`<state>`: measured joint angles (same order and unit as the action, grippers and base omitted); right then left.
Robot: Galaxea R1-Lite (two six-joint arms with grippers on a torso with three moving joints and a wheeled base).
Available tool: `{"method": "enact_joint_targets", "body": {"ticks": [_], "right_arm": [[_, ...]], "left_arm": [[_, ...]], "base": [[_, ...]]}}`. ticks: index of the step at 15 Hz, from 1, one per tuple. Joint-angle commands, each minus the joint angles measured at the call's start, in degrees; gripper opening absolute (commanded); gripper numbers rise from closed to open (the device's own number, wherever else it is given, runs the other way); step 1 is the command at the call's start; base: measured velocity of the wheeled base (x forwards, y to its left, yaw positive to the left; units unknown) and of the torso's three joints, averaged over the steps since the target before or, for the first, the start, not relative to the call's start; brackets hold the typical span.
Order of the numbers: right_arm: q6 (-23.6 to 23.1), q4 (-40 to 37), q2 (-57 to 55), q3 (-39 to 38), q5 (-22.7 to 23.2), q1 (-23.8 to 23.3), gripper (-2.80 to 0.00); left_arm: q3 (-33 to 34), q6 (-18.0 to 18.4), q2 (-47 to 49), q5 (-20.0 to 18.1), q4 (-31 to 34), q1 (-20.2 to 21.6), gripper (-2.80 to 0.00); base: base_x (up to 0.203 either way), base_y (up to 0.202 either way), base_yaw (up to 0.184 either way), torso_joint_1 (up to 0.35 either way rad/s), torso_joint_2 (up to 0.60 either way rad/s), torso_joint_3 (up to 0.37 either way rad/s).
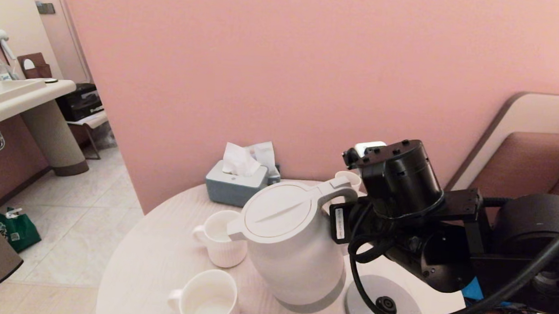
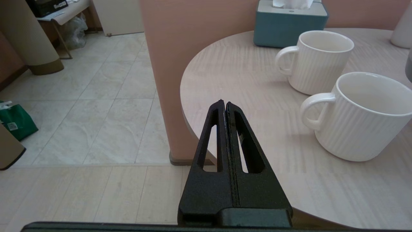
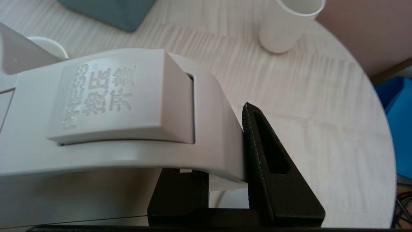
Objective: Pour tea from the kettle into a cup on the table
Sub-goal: Pour water into another cup
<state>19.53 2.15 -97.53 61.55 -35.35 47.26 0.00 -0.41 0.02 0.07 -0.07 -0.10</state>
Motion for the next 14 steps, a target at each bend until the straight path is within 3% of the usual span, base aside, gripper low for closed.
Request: {"method": "enact_joint_targets", "body": {"ticks": [1, 6, 14], "right_arm": [[0.19, 0.02, 0.92, -0.90, -0.30, 1.02, -2.80], [-0.84, 0.23, 0.46, -1.58, -4.08, 4.80, -2.80], [-9.62, 0.23, -0.27, 0.33, -4.99, 5.04, -2.80]], "left_arm": [[0.00, -0.02, 0.06, 0.01, -0.01, 0.01, -2.80], [0.00, -0.02, -0.02, 0.01, -0.01, 0.01, -2.80], [0.00, -0.02, 0.06, 0.01, -0.01, 0.01, -2.80]], "base": [[0.000, 0.000, 0.000, 0.000, 0.00, 0.000], [0.000, 0.000, 0.000, 0.000, 0.00, 0.000], [0.000, 0.000, 0.000, 0.000, 0.00, 0.000]]}}
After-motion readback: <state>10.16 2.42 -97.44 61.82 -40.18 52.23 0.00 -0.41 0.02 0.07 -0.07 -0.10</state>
